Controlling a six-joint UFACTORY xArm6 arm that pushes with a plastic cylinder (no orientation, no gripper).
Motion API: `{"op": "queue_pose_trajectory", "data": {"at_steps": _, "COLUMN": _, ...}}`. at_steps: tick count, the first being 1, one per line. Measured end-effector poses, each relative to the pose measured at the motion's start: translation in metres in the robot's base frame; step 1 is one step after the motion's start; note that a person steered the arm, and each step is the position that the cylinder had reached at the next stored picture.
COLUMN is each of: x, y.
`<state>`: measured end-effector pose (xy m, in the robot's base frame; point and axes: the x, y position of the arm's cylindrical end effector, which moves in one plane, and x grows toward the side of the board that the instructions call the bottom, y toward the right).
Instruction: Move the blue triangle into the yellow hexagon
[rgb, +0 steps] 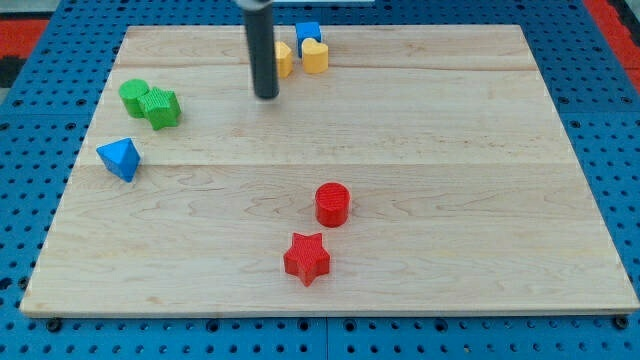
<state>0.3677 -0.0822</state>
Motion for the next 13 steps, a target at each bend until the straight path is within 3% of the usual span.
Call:
{"op": "queue_pose_trajectory", "data": {"at_steps": 1, "x": 0.106, "y": -0.056}}
{"op": "queue_pose_trajectory", "data": {"at_steps": 2, "x": 0.133, "y": -0.191}}
{"op": "queue_pose_trajectory", "data": {"at_steps": 3, "x": 0.090, "y": -0.214}}
{"op": "queue_pose_trajectory", "data": {"at_steps": 4, "x": 0.068, "y": -0.122}}
{"op": "queue_pose_trajectory", "data": {"at_steps": 5, "x": 0.075, "y": -0.069}}
{"op": "queue_pose_trajectory", "data": {"at_steps": 6, "x": 0.082, "y": -0.065}}
{"op": "queue_pose_trajectory", "data": {"at_steps": 8, "x": 0.043, "y": 0.042}}
{"op": "queue_pose_trajectory", "data": {"at_steps": 9, "x": -0.018, "y": 0.043}}
{"op": "queue_pose_trajectory", "data": {"at_steps": 11, "x": -0.055, "y": -0.042}}
{"op": "queue_pose_trajectory", "data": {"at_steps": 13, "x": -0.076, "y": 0.015}}
